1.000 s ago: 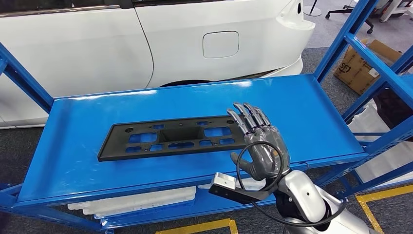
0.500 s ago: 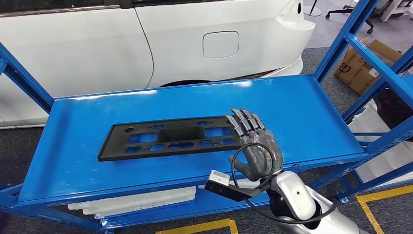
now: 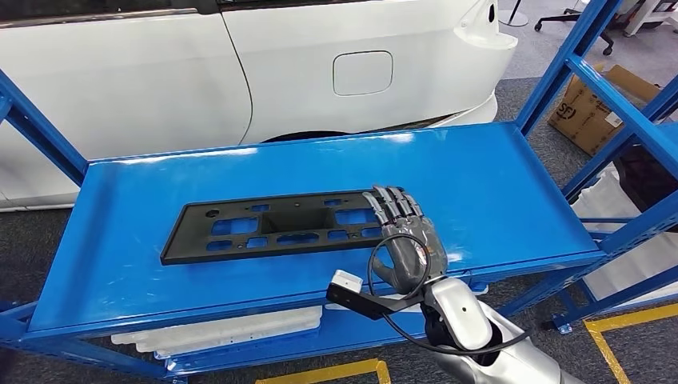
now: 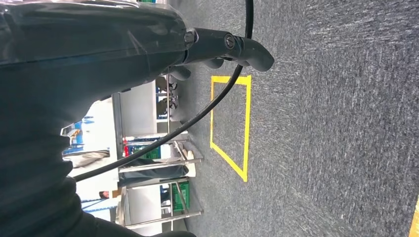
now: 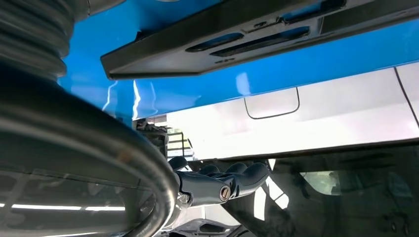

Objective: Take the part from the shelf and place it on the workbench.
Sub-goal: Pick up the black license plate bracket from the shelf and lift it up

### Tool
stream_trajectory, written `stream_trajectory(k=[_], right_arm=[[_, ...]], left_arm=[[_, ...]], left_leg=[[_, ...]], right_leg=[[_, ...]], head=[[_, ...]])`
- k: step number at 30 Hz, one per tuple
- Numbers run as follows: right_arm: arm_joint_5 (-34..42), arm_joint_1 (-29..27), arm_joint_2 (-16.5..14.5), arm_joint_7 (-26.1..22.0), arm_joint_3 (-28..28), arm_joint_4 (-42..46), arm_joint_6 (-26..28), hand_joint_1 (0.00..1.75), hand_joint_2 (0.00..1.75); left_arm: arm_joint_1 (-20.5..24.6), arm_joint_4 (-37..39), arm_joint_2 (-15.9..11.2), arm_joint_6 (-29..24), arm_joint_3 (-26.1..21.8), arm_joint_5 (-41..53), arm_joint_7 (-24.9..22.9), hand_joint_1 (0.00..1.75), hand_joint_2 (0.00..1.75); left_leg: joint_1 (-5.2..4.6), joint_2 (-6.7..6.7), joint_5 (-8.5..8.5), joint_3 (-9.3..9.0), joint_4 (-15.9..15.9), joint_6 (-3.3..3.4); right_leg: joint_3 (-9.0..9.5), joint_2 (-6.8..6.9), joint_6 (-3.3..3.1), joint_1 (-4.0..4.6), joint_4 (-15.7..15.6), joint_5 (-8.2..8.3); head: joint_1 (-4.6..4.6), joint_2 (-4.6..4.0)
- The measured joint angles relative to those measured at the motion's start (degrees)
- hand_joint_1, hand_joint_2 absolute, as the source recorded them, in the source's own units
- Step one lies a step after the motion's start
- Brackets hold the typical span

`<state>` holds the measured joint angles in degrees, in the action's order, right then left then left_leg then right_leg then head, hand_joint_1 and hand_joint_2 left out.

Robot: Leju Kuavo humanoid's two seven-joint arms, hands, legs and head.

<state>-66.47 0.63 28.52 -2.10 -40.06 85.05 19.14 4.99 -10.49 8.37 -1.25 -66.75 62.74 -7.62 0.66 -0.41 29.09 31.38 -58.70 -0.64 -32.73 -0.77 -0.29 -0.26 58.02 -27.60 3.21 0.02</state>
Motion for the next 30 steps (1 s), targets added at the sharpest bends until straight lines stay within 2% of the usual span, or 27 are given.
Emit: stream_trajectory(k=[30], right_arm=[[-1.12, 0.97, -3.73, 0.11, -1.25, -5.67, 0.02, 0.00, 1.75]], left_arm=[[0.02, 0.00, 0.00, 0.14, 0.00, -0.08, 0.83, 0.00, 1.75]], left_leg=[[0.00, 0.00, 0.00, 0.00, 0.00, 0.00]], right_leg=[[0.00, 0.00, 0.00, 0.00, 0.00, 0.00]], head=[[0.00, 0.00]])
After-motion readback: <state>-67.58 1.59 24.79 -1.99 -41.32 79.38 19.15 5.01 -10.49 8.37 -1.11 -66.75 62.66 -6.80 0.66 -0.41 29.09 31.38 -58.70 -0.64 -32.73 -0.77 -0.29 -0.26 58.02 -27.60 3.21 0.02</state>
